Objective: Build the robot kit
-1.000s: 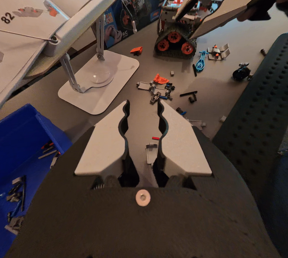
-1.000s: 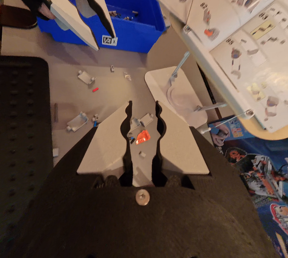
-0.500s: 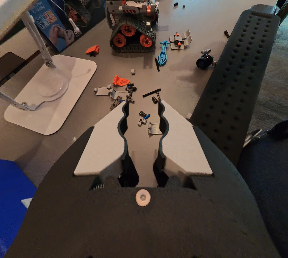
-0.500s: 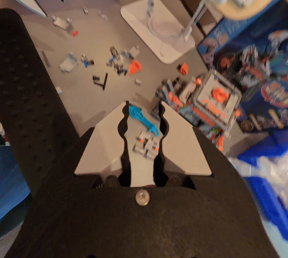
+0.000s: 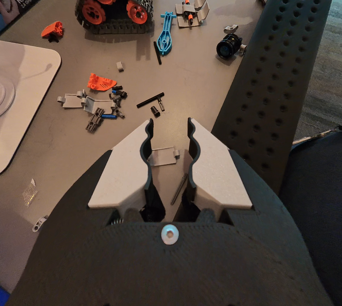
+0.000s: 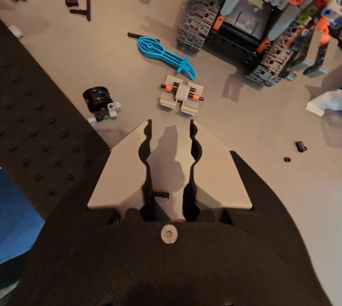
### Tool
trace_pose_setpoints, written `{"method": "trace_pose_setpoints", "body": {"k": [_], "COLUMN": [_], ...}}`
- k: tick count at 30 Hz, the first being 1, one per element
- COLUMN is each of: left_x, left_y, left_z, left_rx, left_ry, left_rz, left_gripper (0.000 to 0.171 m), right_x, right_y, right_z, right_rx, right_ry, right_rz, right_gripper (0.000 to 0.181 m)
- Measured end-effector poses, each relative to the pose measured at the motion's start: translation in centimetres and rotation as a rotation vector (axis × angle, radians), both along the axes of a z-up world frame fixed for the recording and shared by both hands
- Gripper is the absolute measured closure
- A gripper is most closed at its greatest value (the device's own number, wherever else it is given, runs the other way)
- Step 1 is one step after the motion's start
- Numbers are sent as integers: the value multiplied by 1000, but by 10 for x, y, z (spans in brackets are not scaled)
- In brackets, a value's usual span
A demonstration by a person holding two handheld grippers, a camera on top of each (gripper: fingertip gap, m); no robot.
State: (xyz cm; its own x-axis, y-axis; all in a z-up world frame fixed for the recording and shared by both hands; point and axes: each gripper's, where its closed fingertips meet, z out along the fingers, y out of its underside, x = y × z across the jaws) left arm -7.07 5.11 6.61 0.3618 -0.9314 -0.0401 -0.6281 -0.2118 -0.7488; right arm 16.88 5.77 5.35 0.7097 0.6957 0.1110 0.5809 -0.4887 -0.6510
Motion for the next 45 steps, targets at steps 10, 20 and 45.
{"method": "trace_pose_setpoints", "body": {"k": [10, 20, 45], "left_x": [-24, -60, -57], "left_y": [3, -6, 2], "left_z": [-4, -16, -20], "left_rx": [6, -23, -10], "left_ry": [37, 41, -34], "left_rz": [91, 187, 191], "left_gripper": [137, 138, 139], "right_x": [-7, -23, -117], "right_y": [24, 24, -10], "right_z": [-22, -28, 4], "right_rx": [113, 90, -19], "right_ry": [-148, -161, 139], "right_rz": [142, 270, 485], "right_gripper": [147, 157, 169]}}
